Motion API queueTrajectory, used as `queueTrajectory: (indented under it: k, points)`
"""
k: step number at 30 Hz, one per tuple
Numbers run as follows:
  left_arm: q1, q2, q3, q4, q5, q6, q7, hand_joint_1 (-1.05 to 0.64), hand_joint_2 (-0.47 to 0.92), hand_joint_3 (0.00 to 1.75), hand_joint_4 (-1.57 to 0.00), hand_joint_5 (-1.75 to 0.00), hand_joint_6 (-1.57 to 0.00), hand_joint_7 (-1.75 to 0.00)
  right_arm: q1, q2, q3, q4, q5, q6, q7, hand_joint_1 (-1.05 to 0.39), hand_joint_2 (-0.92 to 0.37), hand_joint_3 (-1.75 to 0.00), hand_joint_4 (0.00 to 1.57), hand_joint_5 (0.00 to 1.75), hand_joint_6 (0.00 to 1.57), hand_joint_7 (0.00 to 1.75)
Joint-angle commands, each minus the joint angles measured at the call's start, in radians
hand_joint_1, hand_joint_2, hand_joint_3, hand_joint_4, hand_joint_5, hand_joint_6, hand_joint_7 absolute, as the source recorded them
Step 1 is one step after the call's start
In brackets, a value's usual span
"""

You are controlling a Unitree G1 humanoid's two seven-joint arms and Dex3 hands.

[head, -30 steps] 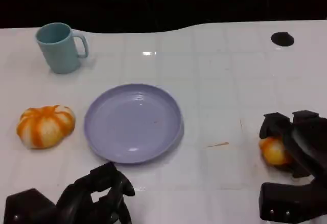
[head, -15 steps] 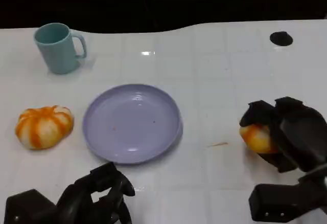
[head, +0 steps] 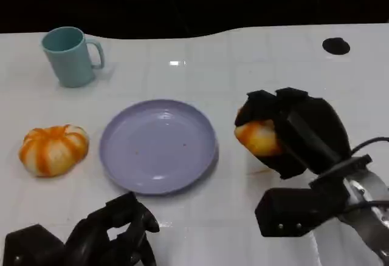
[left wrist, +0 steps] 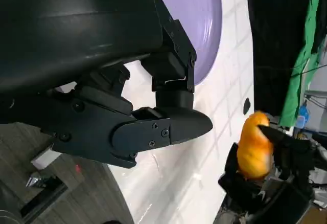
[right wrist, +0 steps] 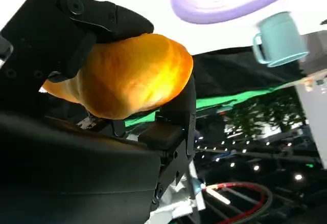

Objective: Grasp the bread from the table and place it into the plate.

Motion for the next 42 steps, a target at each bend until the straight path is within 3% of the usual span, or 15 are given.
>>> queueTrajectory:
  k: [1,10,16,26,29,30,31,34,36,37,39,40,42]
  points:
    - [0.006,0.01,0.008,0.001,-0.005,0.007,0.0,-0.69,0.92,0.55,-0.81,-1.75,-0.69,-1.48,-0.062,0.026,0.011,0.072,0.016,-0.04,-0.017,-0.1,-0.29,-1.28,0.97,1.75,0.81,1.63]
    - [0.021,0.011,0.001,-0.032,0.01,0.027,0.015,-0.69,0.92,0.55,-0.81,-1.75,-0.69,-1.5,-0.182,0.123,0.069,0.244,-0.003,-0.114,-0.08,-0.13,-0.29,-1.3,0.98,1.75,0.84,1.55]
    - [0.021,0.005,0.001,-0.024,0.0,0.022,0.006,-0.69,0.9,0.58,-0.83,-1.75,-0.67,-1.52,-0.233,0.185,0.094,0.308,0.0,-0.097,-0.085,-0.16,-0.34,-1.31,0.98,1.75,0.81,1.6]
    - [0.044,0.003,-0.005,-0.041,-0.003,0.021,0.005,-0.71,0.88,0.57,-0.83,-1.75,-0.7,-1.49,-0.35,0.299,0.137,0.524,-0.002,-0.07,-0.132,-0.16,-0.37,-1.26,0.94,1.75,0.82,1.56]
    - [0.045,0.003,-0.004,-0.039,-0.004,0.016,0.003,-0.7,0.89,0.56,-0.82,-1.75,-0.7,-1.47,-0.373,0.321,0.137,0.576,0.009,-0.074,-0.127,-0.15,-0.43,-1.13,0.89,1.75,0.81,1.47]
    - [0.046,0.003,-0.005,-0.039,-0.002,0.013,0.005,-0.71,0.89,0.56,-0.82,-1.75,-0.71,-1.47,-0.38,0.325,0.138,0.586,0.012,-0.073,-0.114,-0.15,-0.45,-1.09,0.87,1.72,0.83,1.36]
    - [0.046,0.002,-0.005,-0.04,-0.002,0.013,0.005,-0.71,0.89,0.55,-0.82,-1.75,-0.71,-1.47,-0.385,0.328,0.137,0.596,0.019,-0.073,-0.097,-0.16,-0.47,-1.02,0.85,1.64,0.85,1.19]
    - [0.047,0.004,-0.006,-0.041,0.0,0.017,0.005,-0.71,0.9,0.54,-0.82,-1.75,-0.71,-1.46,-0.397,0.336,0.132,0.618,0.045,-0.079,-0.031,-0.2,-0.65,-0.55,0.77,1.21,0.9,0.6]
    - [0.045,0.006,-0.007,-0.038,0.003,0.014,0.004,-0.72,0.91,0.53,-0.82,-1.75,-0.71,-1.46,-0.403,0.334,0.136,0.618,0.057,-0.074,0.036,-0.22,-0.72,-0.4,0.68,1.02,0.86,0.38]
    - [0.044,0.006,-0.007,-0.035,0.003,0.012,0.003,-0.71,0.91,0.53,-0.82,-1.75,-0.71,-1.45,-0.406,0.332,0.14,0.615,0.06,-0.071,0.066,-0.25,-0.77,-0.29,0.5,0.73,0.71,0.22]
    - [0.043,0.003,-0.007,-0.036,0.002,0.012,0.004,-0.71,0.91,0.53,-0.82,-1.75,-0.71,-1.45,-0.41,0.326,0.156,0.605,0.047,-0.05,0.117,-0.28,-0.84,-0.17,0.43,0.48,0.63,0.09]
    - [0.044,0.002,-0.007,-0.038,0.001,0.014,0.005,-0.71,0.91,0.52,-0.83,-1.75,-0.72,-1.45,-0.412,0.322,0.166,0.599,0.038,-0.036,0.138,-0.42,-0.89,-0.16,0.21,0.33,0.43,0.04]
    - [0.046,0.001,-0.009,-0.04,0.002,0.015,0.007,-0.7,0.91,0.52,-0.83,-1.75,-0.72,-1.45,-0.411,0.319,0.181,0.575,0.028,0.01,0.191,-0.54,-0.91,-0.19,0.07,0.2,0.28,0.01]
